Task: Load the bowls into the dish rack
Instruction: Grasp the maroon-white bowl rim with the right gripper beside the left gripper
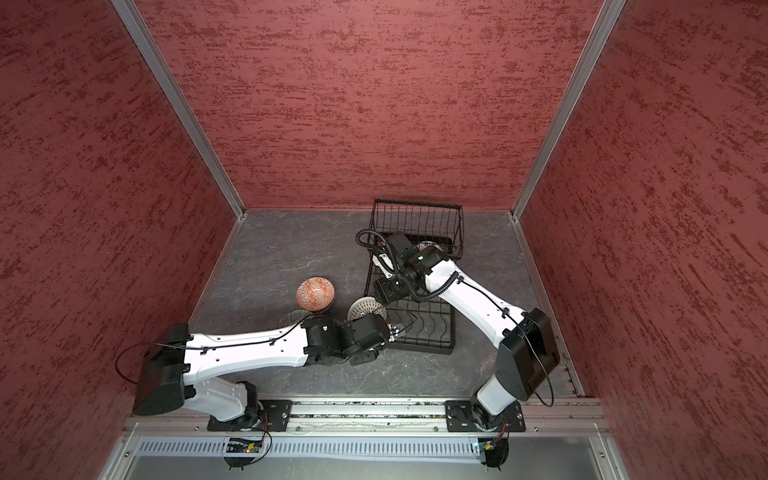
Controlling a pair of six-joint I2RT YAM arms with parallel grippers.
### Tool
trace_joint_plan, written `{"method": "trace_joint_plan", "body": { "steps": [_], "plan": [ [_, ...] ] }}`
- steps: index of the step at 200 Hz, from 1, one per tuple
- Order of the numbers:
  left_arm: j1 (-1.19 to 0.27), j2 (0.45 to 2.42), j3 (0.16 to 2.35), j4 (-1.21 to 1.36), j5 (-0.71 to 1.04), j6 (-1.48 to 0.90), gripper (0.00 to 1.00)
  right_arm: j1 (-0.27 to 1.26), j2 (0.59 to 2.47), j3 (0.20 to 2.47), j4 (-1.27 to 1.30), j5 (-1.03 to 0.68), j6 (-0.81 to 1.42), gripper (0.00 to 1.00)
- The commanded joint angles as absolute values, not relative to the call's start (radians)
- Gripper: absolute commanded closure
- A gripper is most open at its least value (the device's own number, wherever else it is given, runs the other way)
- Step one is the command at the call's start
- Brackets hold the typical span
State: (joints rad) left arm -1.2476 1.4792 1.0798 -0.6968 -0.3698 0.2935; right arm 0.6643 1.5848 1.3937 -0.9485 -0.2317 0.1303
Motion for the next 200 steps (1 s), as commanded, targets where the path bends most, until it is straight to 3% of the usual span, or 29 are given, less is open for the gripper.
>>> {"method": "trace_joint_plan", "body": {
  "steps": [1,79,134,200],
  "plan": [
    [-1.238,1.476,1.118,-0.68,-0.377,0.315,1.0,0.671,1.599,1.39,-0.95,-0.219,0.116,0.38],
    [-1.235,1.464,1.126,-0.678,-0.381,0.324,1.0,0.671,1.642,1.376,-0.931,-0.183,0.123,0.45],
    [-1.235,1.475,1.134,-0.681,-0.378,0.323,1.0,0.672,1.651,1.378,-0.93,-0.168,0.119,0.62],
    [-1.233,1.474,1.133,-0.683,-0.384,0.32,1.0,0.672,1.662,1.379,-0.93,-0.169,0.113,0.69]
  ]
}}
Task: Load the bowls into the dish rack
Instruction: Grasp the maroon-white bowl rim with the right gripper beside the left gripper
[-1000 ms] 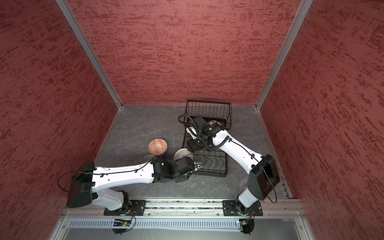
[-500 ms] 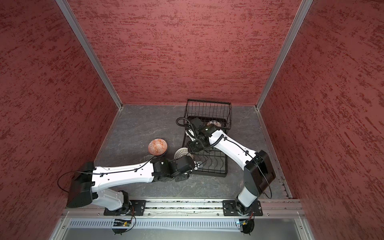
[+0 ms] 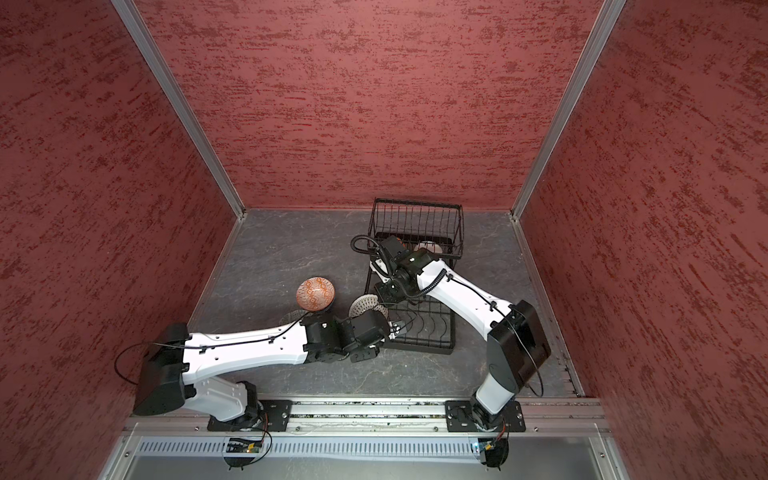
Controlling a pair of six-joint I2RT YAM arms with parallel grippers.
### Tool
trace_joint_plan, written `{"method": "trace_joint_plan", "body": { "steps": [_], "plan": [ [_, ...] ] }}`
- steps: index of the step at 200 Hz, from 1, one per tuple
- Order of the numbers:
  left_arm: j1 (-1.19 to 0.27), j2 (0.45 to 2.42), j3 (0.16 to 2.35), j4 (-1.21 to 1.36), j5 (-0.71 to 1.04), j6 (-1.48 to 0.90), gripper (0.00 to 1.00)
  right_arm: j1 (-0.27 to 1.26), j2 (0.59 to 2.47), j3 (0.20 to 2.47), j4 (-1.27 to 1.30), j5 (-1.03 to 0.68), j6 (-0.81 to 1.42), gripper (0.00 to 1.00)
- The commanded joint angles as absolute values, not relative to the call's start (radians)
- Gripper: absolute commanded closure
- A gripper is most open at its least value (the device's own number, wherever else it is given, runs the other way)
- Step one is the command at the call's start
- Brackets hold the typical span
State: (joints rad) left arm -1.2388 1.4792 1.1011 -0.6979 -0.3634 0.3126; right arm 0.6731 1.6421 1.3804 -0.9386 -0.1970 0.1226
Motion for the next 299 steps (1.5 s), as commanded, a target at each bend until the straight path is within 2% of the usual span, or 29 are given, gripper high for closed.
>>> {"method": "trace_joint_plan", "body": {
  "steps": [1,151,179,204,246,269,299],
  "plan": [
    [-1.233,1.476,1.133,-0.683,-0.384,0.32,1.0,0.671,1.662,1.379,-0.93,-0.169,0.113,0.7],
    [-1.206,1.472,1.109,-0.677,-0.382,0.309,1.0,0.673,1.669,1.379,-0.928,-0.186,0.099,0.97],
    [-1.201,1.467,1.099,-0.67,-0.382,0.306,1.0,0.672,1.672,1.382,-0.932,-0.186,0.097,0.96],
    [-1.2,1.468,1.095,-0.669,-0.39,0.31,1.0,0.674,1.677,1.39,-0.938,-0.189,0.091,0.87],
    [-1.2,1.479,1.095,-0.669,-0.4,0.313,1.0,0.675,1.697,1.408,-0.952,-0.187,0.093,0.84],
    [-1.198,1.48,1.089,-0.667,-0.408,0.314,1.0,0.676,1.705,1.414,-0.957,-0.178,0.093,0.84],
    [-1.198,1.474,1.085,-0.664,-0.413,0.31,1.0,0.679,1.716,1.428,-0.965,-0.173,0.09,0.93]
  ]
}}
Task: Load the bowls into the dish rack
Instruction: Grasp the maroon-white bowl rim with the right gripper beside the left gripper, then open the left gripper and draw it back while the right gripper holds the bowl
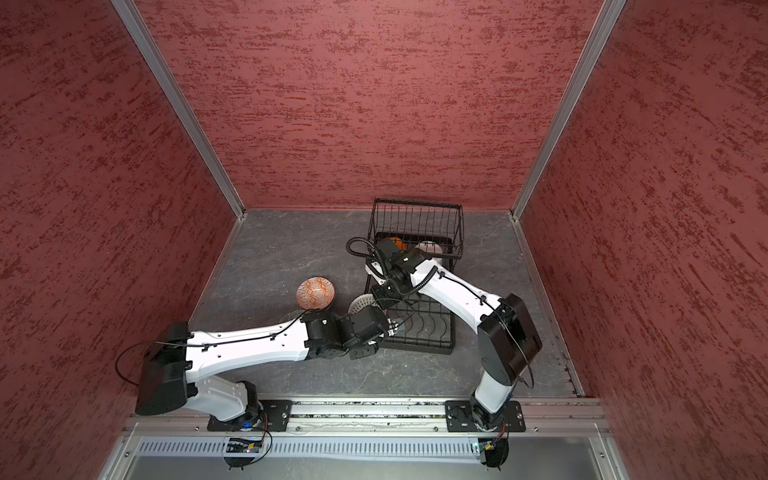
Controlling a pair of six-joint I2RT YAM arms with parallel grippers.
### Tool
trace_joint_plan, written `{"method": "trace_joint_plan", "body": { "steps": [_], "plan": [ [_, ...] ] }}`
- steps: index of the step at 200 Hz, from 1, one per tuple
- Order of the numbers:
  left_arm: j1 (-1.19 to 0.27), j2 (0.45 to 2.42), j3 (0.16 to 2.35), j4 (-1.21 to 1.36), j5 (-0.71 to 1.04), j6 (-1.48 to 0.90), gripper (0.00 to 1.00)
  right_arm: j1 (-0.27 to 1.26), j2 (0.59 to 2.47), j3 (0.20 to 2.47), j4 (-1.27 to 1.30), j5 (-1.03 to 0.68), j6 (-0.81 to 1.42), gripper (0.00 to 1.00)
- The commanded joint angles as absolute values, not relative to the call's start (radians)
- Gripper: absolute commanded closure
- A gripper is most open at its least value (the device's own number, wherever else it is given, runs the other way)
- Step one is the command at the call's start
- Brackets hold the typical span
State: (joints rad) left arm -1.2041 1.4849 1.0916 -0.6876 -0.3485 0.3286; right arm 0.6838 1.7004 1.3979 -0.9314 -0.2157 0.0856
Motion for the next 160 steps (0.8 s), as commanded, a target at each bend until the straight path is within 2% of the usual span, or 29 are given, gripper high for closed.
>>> {"method": "trace_joint_plan", "body": {
  "steps": [1,30,113,143,160],
  "plan": [
    [-1.198,1.474,1.085,-0.665,-0.413,0.31,1.0,0.679,1.716,1.428,-0.965,-0.173,0.09,0.93],
    [-1.196,1.468,1.078,-0.66,-0.416,0.303,1.0,0.679,1.716,1.434,-0.963,-0.163,0.091,1.0],
    [-1.177,1.472,1.087,-0.664,-0.437,0.216,1.0,0.679,1.672,1.423,-0.925,-0.128,0.131,1.0],
    [-1.177,1.426,1.076,-0.637,-0.419,0.189,0.76,0.679,1.642,1.398,-0.905,-0.11,0.157,1.0],
    [-1.171,1.392,1.062,-0.605,-0.396,0.175,0.7,0.679,1.63,1.386,-0.897,-0.096,0.174,1.0]
  ]
}}
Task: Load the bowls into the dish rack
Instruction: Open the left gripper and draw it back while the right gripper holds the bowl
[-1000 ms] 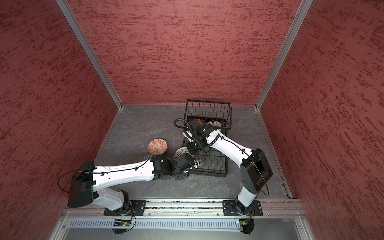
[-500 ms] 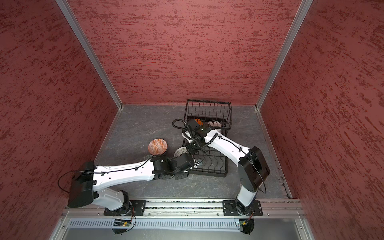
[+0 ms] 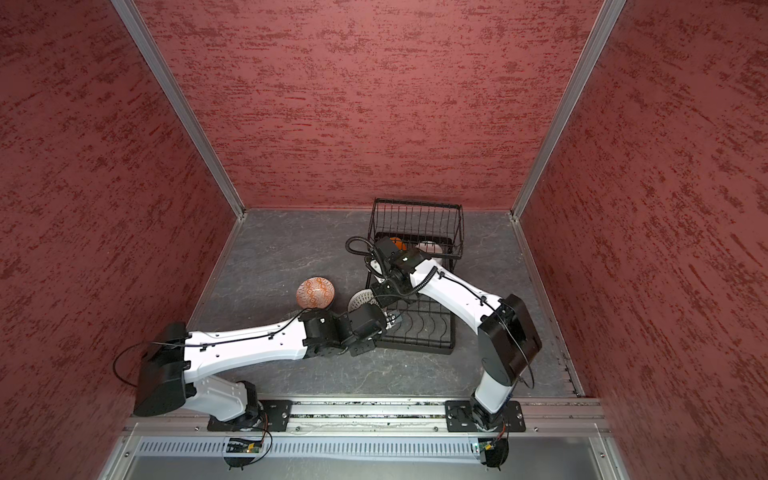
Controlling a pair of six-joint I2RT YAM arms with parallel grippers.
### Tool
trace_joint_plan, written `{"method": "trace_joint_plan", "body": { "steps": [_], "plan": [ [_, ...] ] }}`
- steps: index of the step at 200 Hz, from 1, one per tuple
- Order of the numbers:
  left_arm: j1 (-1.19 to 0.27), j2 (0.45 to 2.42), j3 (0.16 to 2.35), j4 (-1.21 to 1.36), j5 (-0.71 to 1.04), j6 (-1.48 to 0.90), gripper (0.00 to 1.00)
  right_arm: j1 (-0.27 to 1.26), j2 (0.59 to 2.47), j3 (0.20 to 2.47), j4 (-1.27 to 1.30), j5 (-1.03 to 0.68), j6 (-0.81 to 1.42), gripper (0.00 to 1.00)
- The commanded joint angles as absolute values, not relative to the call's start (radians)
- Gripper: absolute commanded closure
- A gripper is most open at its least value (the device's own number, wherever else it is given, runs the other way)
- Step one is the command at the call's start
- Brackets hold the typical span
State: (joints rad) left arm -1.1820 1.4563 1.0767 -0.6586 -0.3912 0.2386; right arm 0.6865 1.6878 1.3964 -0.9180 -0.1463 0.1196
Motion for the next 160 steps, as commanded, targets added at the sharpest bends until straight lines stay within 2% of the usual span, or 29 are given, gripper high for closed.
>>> {"method": "trace_joint_plan", "body": {
  "steps": [1,24,57,110,160],
  "plan": [
    [-1.171,1.391,1.06,-0.604,-0.395,0.173,0.69,0.679,1.629,1.385,-0.896,-0.095,0.175,1.0],
    [-1.165,1.363,1.041,-0.568,-0.376,0.152,0.48,0.679,1.618,1.373,-0.886,-0.082,0.191,1.0],
    [-1.158,1.324,1.015,-0.524,-0.361,0.128,0.01,0.679,1.609,1.364,-0.871,-0.067,0.216,1.0],
    [-1.108,1.162,0.936,-0.42,-0.298,0.059,0.0,0.677,1.57,1.341,-0.868,-0.003,0.259,1.0],
    [-0.994,1.012,0.895,-0.402,-0.233,-0.135,0.0,0.678,1.509,1.344,-0.918,0.145,0.314,1.0]
  ]
}}
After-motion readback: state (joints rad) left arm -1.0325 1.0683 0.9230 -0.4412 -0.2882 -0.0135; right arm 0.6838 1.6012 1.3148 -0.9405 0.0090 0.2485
